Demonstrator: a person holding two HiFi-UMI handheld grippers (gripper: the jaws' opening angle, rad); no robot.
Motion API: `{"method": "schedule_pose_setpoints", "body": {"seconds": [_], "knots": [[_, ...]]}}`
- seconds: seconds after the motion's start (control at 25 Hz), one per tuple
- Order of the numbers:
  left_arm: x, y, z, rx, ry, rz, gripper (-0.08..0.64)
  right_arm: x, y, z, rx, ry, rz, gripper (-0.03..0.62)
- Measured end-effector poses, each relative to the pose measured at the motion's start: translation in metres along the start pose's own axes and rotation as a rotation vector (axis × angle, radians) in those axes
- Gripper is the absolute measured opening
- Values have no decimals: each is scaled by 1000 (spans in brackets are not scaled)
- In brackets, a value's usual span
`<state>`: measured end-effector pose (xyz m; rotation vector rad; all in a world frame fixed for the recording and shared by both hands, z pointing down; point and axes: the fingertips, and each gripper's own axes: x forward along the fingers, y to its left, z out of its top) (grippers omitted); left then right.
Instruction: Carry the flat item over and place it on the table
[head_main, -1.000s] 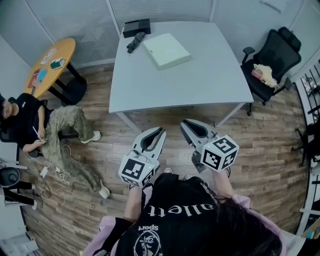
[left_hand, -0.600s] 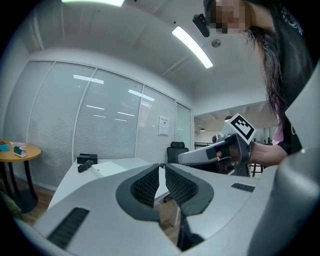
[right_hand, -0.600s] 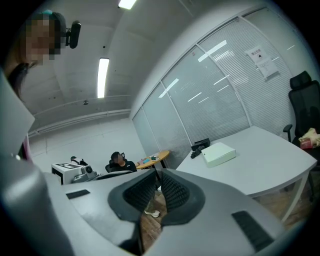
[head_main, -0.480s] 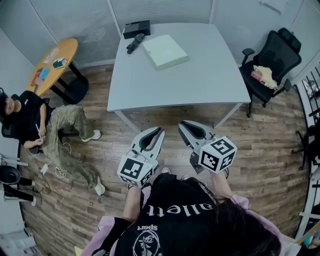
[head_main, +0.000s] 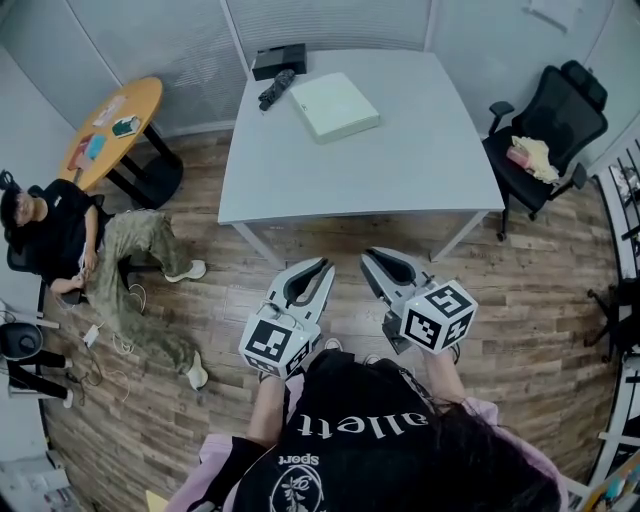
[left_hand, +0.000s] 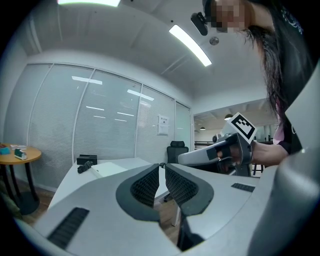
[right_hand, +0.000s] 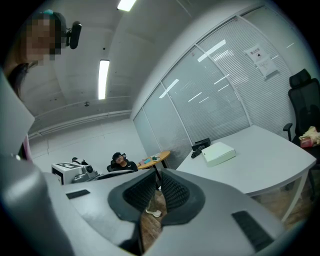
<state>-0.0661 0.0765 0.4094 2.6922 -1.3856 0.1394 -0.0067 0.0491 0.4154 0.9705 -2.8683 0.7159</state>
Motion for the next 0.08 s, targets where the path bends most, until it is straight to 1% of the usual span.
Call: {"method": "schedule_pose_setpoints", "body": {"seconds": [0.08], "knots": [[1, 2, 1, -1, 1, 2, 55, 1, -1, 1, 2, 1, 0, 48]]}}
